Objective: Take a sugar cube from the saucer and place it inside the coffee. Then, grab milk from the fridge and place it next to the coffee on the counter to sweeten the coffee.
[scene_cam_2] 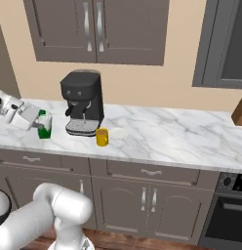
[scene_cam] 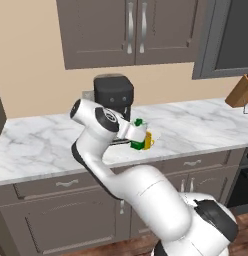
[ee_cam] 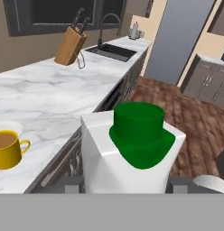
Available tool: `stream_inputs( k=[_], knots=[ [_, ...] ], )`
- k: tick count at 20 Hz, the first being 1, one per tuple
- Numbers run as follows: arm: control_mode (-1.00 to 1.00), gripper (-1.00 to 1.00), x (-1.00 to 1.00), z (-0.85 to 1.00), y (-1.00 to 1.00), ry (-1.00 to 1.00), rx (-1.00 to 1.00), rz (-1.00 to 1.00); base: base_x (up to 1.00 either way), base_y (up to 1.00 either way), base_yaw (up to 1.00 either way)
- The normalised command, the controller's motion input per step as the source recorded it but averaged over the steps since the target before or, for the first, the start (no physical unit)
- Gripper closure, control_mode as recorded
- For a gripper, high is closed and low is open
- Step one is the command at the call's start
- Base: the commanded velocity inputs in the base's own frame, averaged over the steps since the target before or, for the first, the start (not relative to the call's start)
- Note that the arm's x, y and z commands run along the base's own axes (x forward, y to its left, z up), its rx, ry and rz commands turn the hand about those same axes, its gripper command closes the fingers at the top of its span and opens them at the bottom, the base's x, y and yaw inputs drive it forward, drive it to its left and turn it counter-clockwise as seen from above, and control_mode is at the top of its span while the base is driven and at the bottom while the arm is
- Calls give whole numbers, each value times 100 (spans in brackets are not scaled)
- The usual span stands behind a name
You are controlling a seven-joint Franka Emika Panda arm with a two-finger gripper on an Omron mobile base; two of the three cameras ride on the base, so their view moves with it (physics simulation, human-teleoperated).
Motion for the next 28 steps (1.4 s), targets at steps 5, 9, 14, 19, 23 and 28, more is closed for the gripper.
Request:
stream_inputs(
  k=[5, 9, 14, 19, 23, 28],
  knots=[
    [-100, 100, 41, -49, -20, 0, -4, 0, 0, 0, 0],
    [-100, 100, 36, -46, -15, 0, -4, 3, 0, 0, 0],
    [-100, 100, 37, -44, -11, 0, -3, 9, 0, 0, 0],
    [-100, 100, 44, -30, 0, 0, 0, 12, 0, 0, 0],
    [-100, 100, 49, -26, 0, 0, 0, 9, 0, 0, 0],
    [-100, 100, 31, -37, 0, 0, 0, 7, 0, 0, 0]
  ],
)
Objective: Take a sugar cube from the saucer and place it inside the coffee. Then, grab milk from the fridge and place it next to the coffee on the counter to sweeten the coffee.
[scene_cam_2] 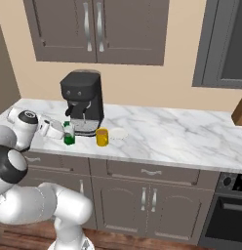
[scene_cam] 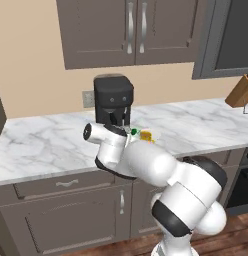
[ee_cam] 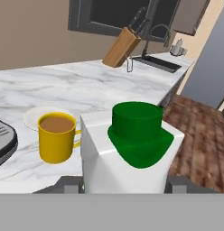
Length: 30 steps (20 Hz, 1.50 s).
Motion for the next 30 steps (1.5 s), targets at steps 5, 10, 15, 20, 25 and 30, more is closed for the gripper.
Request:
stream_inputs(
  k=[5, 10, 15, 20, 25, 30],
  knots=[
    [-100, 100, 36, -28, 0, 0, 0, 1, 0, 0, 0],
    [-100, 100, 31, -17, 0, 0, 0, -1, 0, 0, 0],
    [-100, 100, 26, -19, 0, -3, 0, -4, 0, 0, 0],
    [-100, 100, 25, -18, 0, -5, 0, -5, 0, 0, 0],
    [-100, 100, 18, -24, 0, -1, 0, -5, 0, 0, 0],
    [-100, 100, 27, -24, 0, 0, 0, -5, 0, 0, 0]
  ],
)
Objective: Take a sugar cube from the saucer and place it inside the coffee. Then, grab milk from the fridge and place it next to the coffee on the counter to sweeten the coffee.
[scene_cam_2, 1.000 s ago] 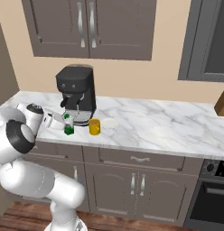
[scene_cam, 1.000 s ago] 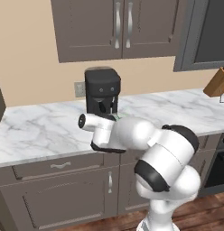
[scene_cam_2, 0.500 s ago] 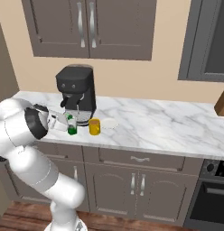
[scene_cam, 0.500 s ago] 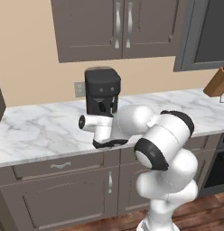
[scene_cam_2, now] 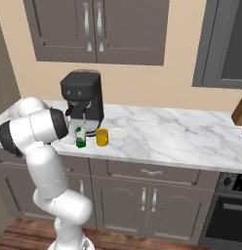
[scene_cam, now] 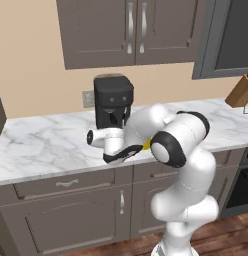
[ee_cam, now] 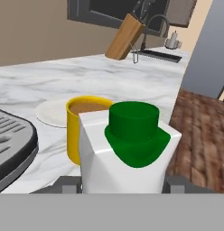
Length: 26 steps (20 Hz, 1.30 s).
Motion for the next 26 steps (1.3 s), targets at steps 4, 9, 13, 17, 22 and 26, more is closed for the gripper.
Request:
stream_inputs(
  k=[4, 9, 13, 17, 22, 26],
  knots=[
    [-100, 100, 35, -17, 0, -1, -2, -5, 0, 0, 0],
    [-100, 100, 22, -33, 0, -4, -5, -4, 0, 0, 0],
    [-100, 100, 22, -41, 0, -4, -6, -4, 0, 0, 0],
    [-100, 100, 16, -36, 0, -4, -4, -4, 0, 0, 0],
    [-100, 100, 5, -3, 0, -3, 0, -3, 0, 0, 0],
    [-100, -100, 1, 0, 0, -4, 0, -2, 0, 0, 0]
  ],
)
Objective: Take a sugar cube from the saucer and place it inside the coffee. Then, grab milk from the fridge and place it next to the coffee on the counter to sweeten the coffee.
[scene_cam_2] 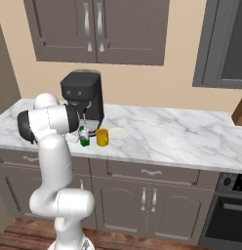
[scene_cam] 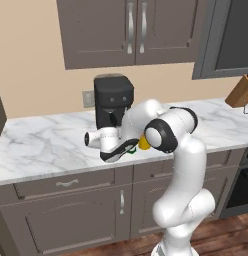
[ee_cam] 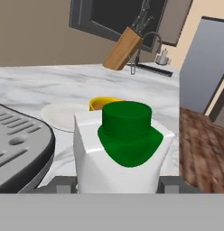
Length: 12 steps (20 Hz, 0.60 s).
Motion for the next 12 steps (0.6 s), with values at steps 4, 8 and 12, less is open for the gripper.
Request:
stream_inputs(
  k=[4, 8, 12],
  knots=[
    [-100, -100, 0, 0, 0, -5, 1, 0, 0, 0, 0],
    [-100, -100, -1, 0, 0, -5, 1, 0, 0, 0, 0],
    [-100, -100, -11, 4, 0, -4, 2, -1, 0, 0, 0]
  ],
)
